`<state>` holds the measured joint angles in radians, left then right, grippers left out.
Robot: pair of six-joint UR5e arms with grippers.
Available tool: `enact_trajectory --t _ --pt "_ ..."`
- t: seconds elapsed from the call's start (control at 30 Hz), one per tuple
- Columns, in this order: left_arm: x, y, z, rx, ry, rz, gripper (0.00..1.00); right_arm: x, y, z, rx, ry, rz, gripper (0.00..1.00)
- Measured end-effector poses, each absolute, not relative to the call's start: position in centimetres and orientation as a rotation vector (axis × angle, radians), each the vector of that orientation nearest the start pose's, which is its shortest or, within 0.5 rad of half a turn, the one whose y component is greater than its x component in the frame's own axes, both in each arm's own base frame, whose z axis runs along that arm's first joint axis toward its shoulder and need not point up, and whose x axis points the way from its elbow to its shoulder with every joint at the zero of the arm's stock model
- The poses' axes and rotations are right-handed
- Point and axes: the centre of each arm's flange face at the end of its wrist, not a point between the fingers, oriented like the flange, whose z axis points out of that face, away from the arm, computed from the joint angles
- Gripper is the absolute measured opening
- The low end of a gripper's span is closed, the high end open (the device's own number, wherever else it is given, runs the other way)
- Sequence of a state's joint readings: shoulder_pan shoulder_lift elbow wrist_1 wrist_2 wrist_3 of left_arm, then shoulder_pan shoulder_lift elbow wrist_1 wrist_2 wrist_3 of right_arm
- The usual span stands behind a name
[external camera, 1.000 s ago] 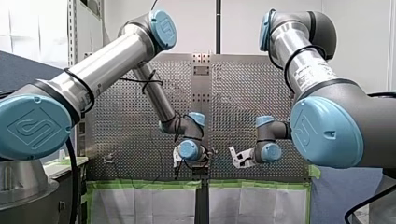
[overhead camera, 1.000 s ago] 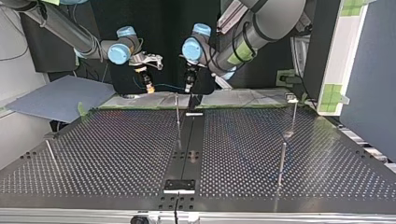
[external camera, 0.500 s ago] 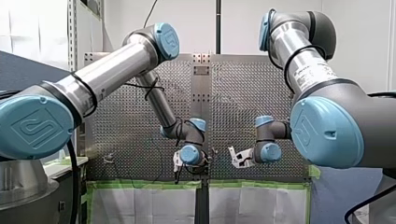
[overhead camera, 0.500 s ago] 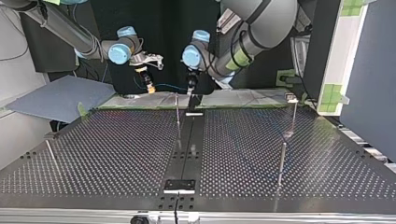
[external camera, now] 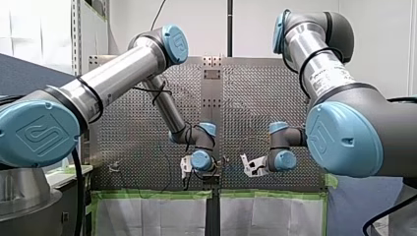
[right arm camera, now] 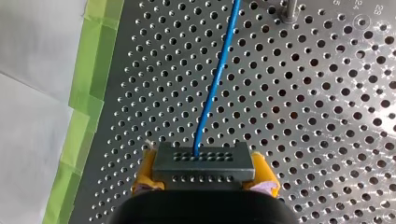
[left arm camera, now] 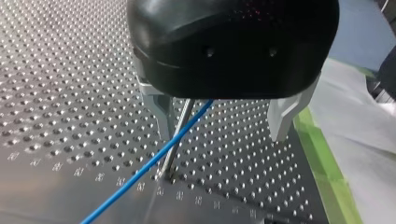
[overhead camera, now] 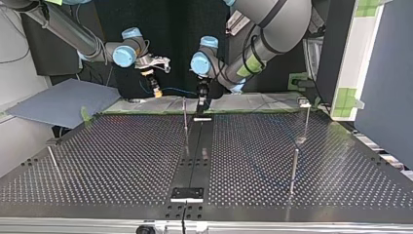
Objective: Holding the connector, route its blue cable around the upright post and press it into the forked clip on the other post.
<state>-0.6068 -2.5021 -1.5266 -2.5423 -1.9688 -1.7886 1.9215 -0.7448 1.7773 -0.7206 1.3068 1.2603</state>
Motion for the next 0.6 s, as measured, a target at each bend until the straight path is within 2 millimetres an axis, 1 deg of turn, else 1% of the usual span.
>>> enact_trajectory --t 0.17,0.2,0.23,0.27,0.3,0.33,0.4,0.43,0.47,0.5,0.53,0.57,0.6 --pt "47.91 -44.64 -0.92 0.069 1.832 -0.191 1.0 34.68 -48.49 -1.06 1.974 -0.739 1.296 0.0" --pt "47.91 -44.66 -0.91 0.071 1.83 -0.19 0.95 34.67 -48.49 -1.08 1.974 -0.739 1.296 0.0" --pt "47.9 -44.68 -0.91 0.076 1.829 -0.187 0.95 34.64 -48.51 -1.08 1.974 -0.74 1.295 0.0" --pt "47.9 -44.7 -0.91 0.08 1.828 -0.184 0.83 34.62 -48.53 -1.08 1.974 -0.74 1.295 0.0" --pt "47.89 -44.72 -0.91 0.085 1.827 -0.182 0.76 34.6 -48.54 -1.08 1.974 -0.74 1.295 0.0" --pt "47.85 -44.78 -0.91 0.093 1.826 -0.179 0.76 34.58 -48.56 -1.08 1.973 -0.74 1.294 0.0" --pt "47.76 -44.87 -0.91 0.106 1.825 -0.172 0.58 34.57 -48.56 -1.08 1.973 -0.741 1.294 0.0" --pt "47.69 -44.91 -0.91 0.112 1.825 -0.166 0.58 34.56 -48.57 -1.1 1.973 -0.741 1.294 0.0" --pt "47.64 -44.94 -0.91 0.116 1.825 -0.162 0.38 34.54 -48.58 -1.1 1.973 -0.741 1.294 0.0" --pt "47.59 -44.98 -0.92 0.12 1.824 -0.158 0.24 34.52 -48.59 -1.11 1.973 -0.742 1.293 0.0" --pt "47.52 -45.06 -0.92 0.125 1.824 -0.157 0.24 34.48 -48.62 -1.1 1.972 -0.742 1.293 0.0" --pt "47.46 -45.13 -0.92 0.129 1.824 -0.158 0.18 34.46 -48.65 -1.09 1.972 -0.743 1.293 0.0" --pt "47.42 -45.21 -0.91 0.133 1.823 -0.16 0.15 34.43 -48.68 -1.08 1.971 -0.743 1.293 0.0"
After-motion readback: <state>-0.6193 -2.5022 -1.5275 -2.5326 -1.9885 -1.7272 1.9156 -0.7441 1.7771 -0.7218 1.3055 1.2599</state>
